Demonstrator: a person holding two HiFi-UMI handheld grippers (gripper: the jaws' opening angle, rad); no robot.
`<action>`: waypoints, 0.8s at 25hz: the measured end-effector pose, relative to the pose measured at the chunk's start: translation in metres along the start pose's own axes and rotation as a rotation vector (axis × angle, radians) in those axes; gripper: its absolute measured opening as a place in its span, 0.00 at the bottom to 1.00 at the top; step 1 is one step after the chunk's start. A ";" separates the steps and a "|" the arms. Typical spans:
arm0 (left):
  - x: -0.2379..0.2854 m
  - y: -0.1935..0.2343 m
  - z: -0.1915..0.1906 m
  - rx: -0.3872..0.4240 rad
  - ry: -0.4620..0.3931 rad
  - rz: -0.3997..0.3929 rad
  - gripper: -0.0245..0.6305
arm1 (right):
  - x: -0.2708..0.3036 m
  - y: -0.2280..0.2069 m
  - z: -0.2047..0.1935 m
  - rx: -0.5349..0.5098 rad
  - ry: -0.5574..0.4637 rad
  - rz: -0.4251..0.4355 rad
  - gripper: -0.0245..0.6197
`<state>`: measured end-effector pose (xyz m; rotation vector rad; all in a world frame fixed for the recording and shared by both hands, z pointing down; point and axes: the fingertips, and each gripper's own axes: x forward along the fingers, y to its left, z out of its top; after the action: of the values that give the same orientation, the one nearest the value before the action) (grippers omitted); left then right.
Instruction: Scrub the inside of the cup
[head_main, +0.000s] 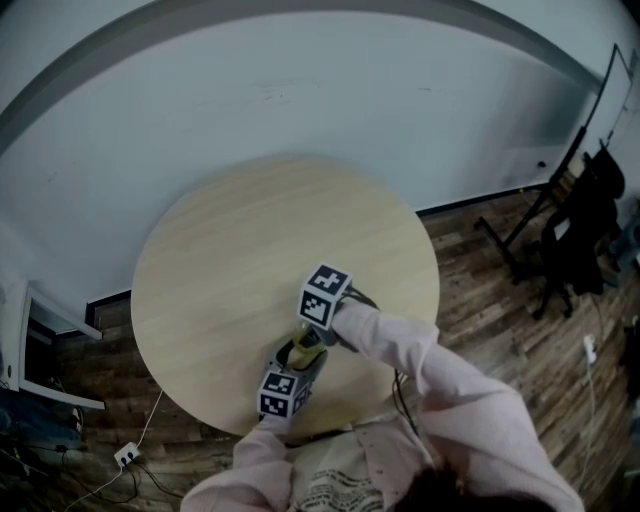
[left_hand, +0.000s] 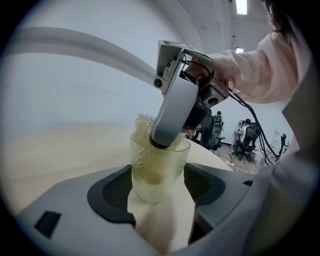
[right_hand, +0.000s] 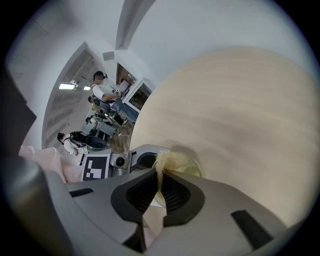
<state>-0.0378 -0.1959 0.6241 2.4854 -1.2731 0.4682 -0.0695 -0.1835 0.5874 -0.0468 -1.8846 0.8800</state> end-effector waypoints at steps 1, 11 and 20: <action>0.000 0.000 0.000 0.000 0.000 0.000 0.55 | -0.001 0.000 0.002 0.020 -0.019 0.011 0.07; -0.001 -0.001 0.000 0.006 -0.001 -0.001 0.54 | -0.010 -0.001 0.011 0.160 -0.176 0.078 0.07; 0.000 -0.001 -0.002 0.024 -0.008 0.007 0.54 | -0.018 -0.001 0.011 0.253 -0.290 0.124 0.07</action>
<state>-0.0376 -0.1947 0.6262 2.5055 -1.2866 0.4781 -0.0689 -0.1972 0.5719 0.1263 -2.0368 1.2601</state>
